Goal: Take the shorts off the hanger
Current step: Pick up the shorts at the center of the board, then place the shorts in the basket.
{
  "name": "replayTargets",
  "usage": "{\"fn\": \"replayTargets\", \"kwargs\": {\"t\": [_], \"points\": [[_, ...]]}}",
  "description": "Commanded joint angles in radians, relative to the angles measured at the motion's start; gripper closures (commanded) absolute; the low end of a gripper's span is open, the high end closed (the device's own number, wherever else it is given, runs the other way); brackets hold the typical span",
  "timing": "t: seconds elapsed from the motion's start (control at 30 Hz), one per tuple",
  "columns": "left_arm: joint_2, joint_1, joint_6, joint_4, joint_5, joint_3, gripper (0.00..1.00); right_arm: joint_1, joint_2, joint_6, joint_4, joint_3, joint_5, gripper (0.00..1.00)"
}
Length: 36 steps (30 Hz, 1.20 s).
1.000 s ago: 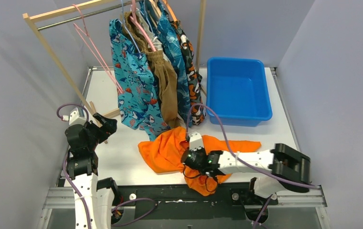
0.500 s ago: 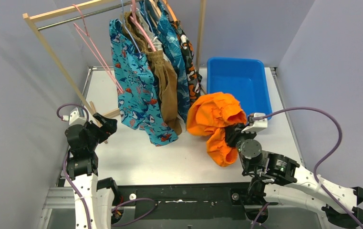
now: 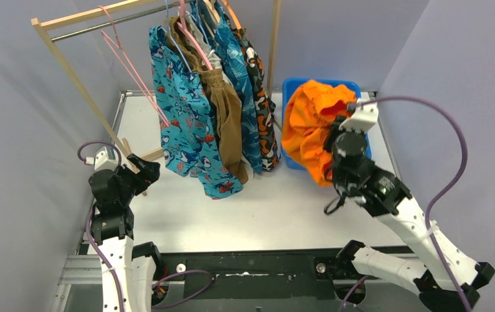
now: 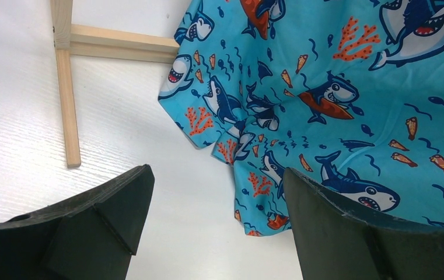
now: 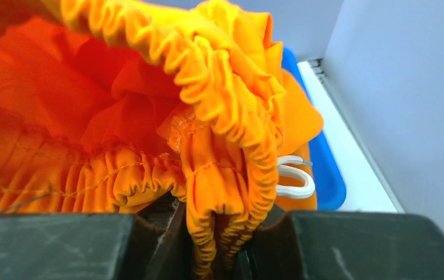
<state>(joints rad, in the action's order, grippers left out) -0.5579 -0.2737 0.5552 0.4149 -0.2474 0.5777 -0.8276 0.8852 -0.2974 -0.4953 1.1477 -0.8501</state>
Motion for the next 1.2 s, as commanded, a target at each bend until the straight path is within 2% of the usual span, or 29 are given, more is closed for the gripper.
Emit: {"fn": "replayTargets", "kwargs": {"t": [0.0,0.07,0.2,0.33,0.4,0.47,0.6,0.87,1.0,1.17], "points": [[0.004,0.004,-0.004,-0.039,0.029,0.009,0.18,0.297,0.130,0.087,0.109,0.164,0.314,1.00],[0.011,0.004,0.001,-0.041,0.041,0.006,0.18,0.440,0.211,0.066,0.115,0.255,0.521,1.00],[0.007,0.006,-0.001,-0.045,0.021,0.003,0.17,0.615,0.376,0.033,0.100,0.485,0.728,1.00],[0.001,0.005,-0.003,-0.054,0.010,-0.001,0.17,0.654,0.538,0.048,0.006,0.741,0.792,1.00],[0.003,0.005,-0.003,-0.057,0.007,-0.002,0.17,0.662,0.586,0.059,-0.013,0.798,0.796,1.00],[0.004,0.006,-0.004,-0.059,0.004,-0.004,0.17,0.686,0.603,0.044,-0.002,0.770,0.798,1.00],[0.004,0.005,-0.005,-0.059,0.002,-0.004,0.17,0.732,0.602,0.027,0.102,0.591,0.868,1.00],[0.006,0.004,-0.005,-0.069,-0.006,-0.008,0.17,0.806,0.669,0.009,0.132,0.476,0.906,1.00],[0.004,0.002,-0.005,-0.076,-0.014,-0.010,0.17,0.829,0.765,0.040,0.123,0.494,0.954,1.00],[0.009,0.003,-0.005,-0.076,-0.019,-0.010,0.17,0.832,0.942,0.036,0.024,0.641,1.013,1.00]]}}
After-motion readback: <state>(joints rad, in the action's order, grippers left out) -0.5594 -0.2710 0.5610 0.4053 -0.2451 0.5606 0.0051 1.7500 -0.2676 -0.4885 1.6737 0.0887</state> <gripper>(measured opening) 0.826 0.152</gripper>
